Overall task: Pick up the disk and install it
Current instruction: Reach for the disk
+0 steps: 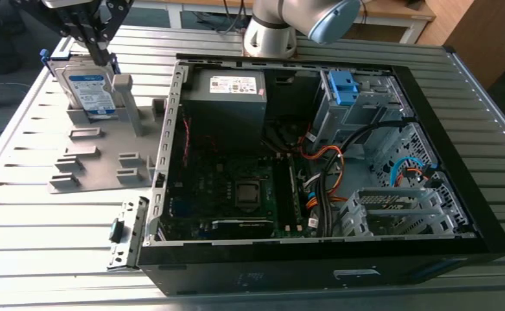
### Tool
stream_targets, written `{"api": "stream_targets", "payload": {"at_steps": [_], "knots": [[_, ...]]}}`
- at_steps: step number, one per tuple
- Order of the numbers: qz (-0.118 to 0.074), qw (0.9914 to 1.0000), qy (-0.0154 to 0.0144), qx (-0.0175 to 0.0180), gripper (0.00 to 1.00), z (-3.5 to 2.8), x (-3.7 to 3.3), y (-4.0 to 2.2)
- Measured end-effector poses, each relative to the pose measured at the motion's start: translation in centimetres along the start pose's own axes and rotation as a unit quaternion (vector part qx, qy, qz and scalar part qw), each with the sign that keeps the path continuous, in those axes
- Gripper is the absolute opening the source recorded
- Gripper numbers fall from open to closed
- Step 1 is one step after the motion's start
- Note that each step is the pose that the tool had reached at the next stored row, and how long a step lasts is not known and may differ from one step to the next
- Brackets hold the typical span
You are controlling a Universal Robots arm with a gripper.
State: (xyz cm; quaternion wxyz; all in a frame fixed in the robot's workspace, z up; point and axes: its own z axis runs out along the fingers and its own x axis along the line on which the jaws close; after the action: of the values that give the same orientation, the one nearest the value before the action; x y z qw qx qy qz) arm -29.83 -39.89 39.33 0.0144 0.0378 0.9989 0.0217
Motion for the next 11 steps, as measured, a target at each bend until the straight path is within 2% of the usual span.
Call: {"api": "stream_targets", "payload": {"at_steps": [11], "knots": [[0.0,1.0,0.0,0.0,0.11,-0.02,0.8,-0.06]]}}
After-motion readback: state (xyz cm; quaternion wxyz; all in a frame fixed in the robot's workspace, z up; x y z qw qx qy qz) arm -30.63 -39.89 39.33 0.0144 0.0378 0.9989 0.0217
